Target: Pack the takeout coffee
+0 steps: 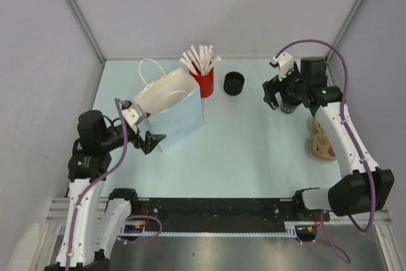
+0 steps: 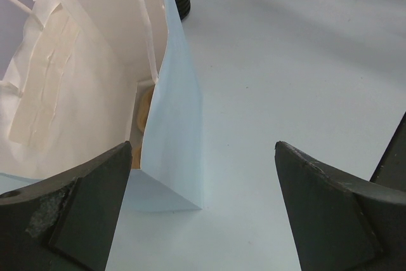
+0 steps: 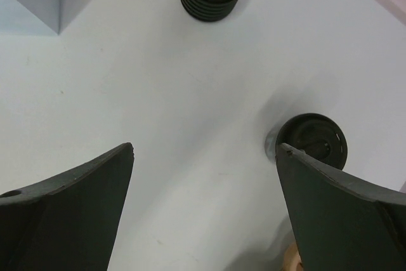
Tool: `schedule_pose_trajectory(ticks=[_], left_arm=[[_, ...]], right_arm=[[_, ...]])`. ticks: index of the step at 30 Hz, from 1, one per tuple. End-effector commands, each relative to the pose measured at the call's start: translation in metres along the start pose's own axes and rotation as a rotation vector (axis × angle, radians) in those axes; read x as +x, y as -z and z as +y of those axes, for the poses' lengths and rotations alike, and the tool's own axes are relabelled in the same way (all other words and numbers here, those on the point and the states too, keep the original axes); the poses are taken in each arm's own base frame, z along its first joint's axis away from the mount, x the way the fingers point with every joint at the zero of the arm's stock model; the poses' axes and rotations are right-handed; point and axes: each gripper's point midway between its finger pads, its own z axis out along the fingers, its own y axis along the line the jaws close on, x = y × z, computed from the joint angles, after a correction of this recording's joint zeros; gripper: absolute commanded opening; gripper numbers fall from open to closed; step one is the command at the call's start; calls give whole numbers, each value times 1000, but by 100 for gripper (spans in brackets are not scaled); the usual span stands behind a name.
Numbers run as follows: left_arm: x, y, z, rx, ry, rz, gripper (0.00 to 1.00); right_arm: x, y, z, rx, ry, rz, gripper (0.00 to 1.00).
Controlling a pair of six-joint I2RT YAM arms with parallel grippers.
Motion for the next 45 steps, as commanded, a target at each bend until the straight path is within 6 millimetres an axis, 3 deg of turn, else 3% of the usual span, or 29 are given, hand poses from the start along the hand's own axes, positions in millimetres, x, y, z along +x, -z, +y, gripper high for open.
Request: schedule_pose_trajectory(ticks=[1,14,19,23,27,30,31,32,34,35,37,43,45], left_arm=[[-3,0,-1,13,-31,-27,99],[-1,2,-4,33,-27,-28,100],[0,2,-5,38,-27,-28,100],[1,1,-5,41,-27,-30,99],[1,2,-4,37,-30,-28,99],[1,2,-5,42,-27,-28,99],[2,2,-5,44,-27,-28,100],[2,1,-6,47,-27,-28,100],[2,2,-5,44,-29,-29,99],[3,1,-5,44,-28,-27,99],[2,1,-6,47,-28,-28,99],[3,2,-6,49,-24,-24,99],[2,2,-6,49,-27,-25,99]], right_arm=[[10,-4,-21,88,32,74,100],[44,-10,-71,199,-46,136,97],[43,-13,-71,154,30,127,94],[51,-11,-80,148,81,146,68],[62,-12,-91,125,77,154,70],[71,-15,-95,86,64,167,62],[77,-19,-98,76,54,177,47],[78,-20,-98,63,41,177,40],[78,-20,-103,70,6,173,36],[76,-22,-103,57,-6,161,27],[72,-21,-103,57,-14,148,23],[65,-23,-110,51,3,143,31],[73,-29,-105,0,-1,166,35]])
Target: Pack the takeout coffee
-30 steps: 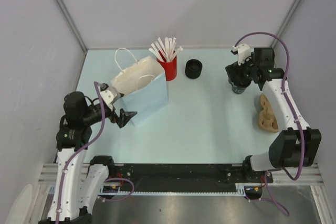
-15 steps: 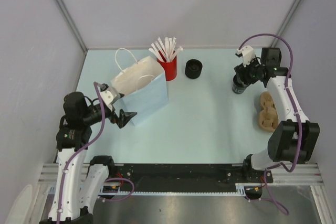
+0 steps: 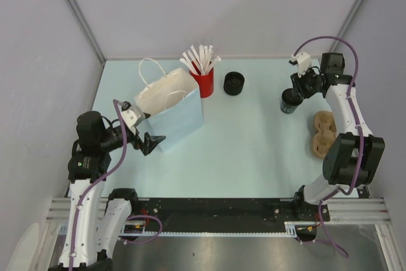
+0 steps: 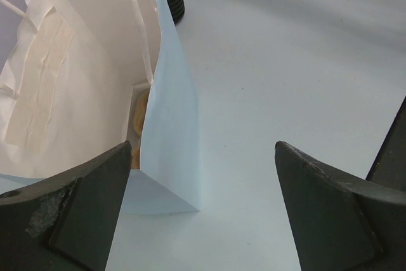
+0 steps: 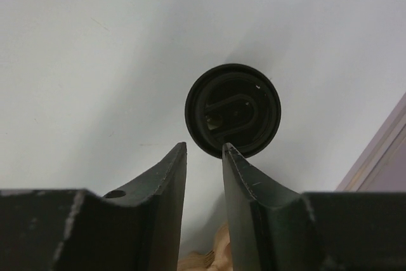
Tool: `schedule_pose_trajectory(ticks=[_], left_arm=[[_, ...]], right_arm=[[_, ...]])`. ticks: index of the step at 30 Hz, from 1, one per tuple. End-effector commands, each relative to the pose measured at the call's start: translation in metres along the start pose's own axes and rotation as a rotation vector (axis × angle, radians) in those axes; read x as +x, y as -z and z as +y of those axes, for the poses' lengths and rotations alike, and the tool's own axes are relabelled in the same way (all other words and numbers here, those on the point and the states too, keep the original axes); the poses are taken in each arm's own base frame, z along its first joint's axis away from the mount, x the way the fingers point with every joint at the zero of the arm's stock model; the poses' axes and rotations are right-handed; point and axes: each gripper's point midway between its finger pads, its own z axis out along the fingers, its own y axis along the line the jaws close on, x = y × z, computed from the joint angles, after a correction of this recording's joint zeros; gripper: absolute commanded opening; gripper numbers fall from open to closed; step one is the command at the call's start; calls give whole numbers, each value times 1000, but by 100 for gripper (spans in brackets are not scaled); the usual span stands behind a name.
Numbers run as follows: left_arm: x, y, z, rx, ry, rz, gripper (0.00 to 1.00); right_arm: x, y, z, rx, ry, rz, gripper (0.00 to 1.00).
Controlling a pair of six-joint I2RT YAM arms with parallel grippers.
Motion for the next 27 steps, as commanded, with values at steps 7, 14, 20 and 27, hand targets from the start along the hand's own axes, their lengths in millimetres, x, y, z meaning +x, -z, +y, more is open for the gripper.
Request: schedule_pose_trajectory(ticks=[7,14,20,27], left_arm=[[2,0,-3,27,-17,-5,100],[2,0,-3,26,-20,-4,99],[4,0,-3,28,-14,-1,99],[4,0,-2,24,-16,-2,99]], right_arm=[[0,-16,-5,-153,-1,28,53],[5,-20,2,-223,40,28,54],[15,-28,6,-247,42,54,54],[27,-42,3,-227,48,89,54]])
